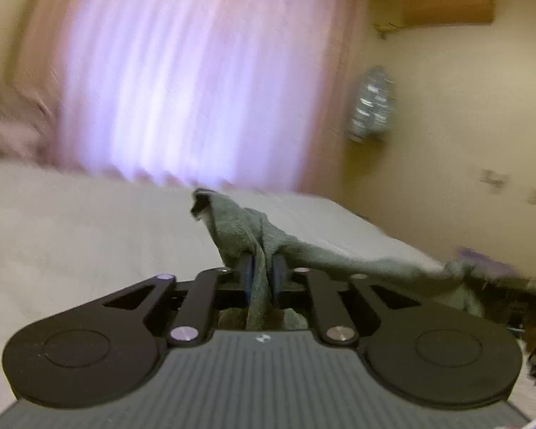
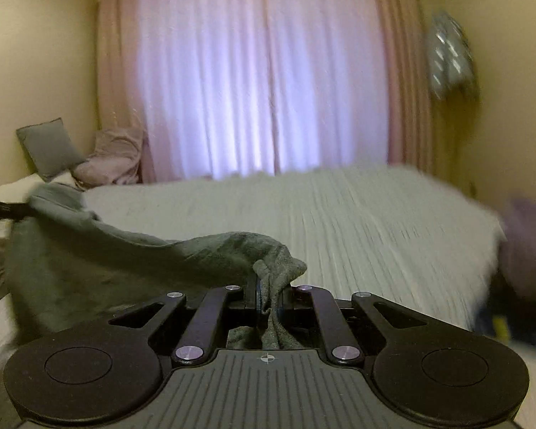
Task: Fold clothes
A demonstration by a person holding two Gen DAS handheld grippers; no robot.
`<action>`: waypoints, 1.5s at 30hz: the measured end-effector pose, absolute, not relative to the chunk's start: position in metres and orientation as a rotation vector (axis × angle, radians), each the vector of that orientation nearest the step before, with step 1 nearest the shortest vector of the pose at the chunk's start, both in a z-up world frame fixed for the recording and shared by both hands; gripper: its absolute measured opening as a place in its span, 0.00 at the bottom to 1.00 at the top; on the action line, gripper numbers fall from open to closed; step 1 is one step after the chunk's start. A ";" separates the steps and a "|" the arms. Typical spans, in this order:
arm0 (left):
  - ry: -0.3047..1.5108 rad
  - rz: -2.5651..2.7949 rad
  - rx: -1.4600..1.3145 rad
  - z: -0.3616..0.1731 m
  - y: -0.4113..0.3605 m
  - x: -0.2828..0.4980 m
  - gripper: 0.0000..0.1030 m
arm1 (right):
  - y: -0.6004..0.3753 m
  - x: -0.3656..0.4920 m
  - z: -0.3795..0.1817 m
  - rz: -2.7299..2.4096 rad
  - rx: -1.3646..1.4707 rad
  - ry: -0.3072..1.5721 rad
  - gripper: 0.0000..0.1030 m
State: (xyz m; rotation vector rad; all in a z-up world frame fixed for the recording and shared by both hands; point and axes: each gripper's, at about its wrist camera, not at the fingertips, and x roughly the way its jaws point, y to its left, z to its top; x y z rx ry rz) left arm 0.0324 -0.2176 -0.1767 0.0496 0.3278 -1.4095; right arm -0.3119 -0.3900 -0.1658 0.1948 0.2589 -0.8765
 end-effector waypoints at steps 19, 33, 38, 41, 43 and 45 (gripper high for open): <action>0.918 -1.127 0.052 -0.328 -0.044 0.102 0.36 | -0.285 -0.334 -0.318 -0.516 1.104 0.284 0.55; 1.002 -1.162 -0.067 -0.329 -0.032 0.082 0.42 | -0.135 -0.191 -0.328 -0.679 0.028 0.779 0.38; 1.043 -1.140 -0.099 -0.348 -0.080 0.102 0.46 | -0.150 -0.246 -0.315 -0.817 0.172 0.696 0.03; 1.040 -1.127 -0.052 -0.361 -0.120 0.107 0.46 | -0.164 -0.283 -0.302 -0.892 0.271 0.619 0.03; 1.035 -1.149 -0.046 -0.365 -0.139 0.104 0.39 | -0.176 -0.306 -0.295 -0.932 0.374 0.561 0.02; 1.062 -1.176 -0.026 -0.366 -0.153 0.099 0.00 | -0.183 -0.326 -0.286 -0.982 0.452 0.491 0.01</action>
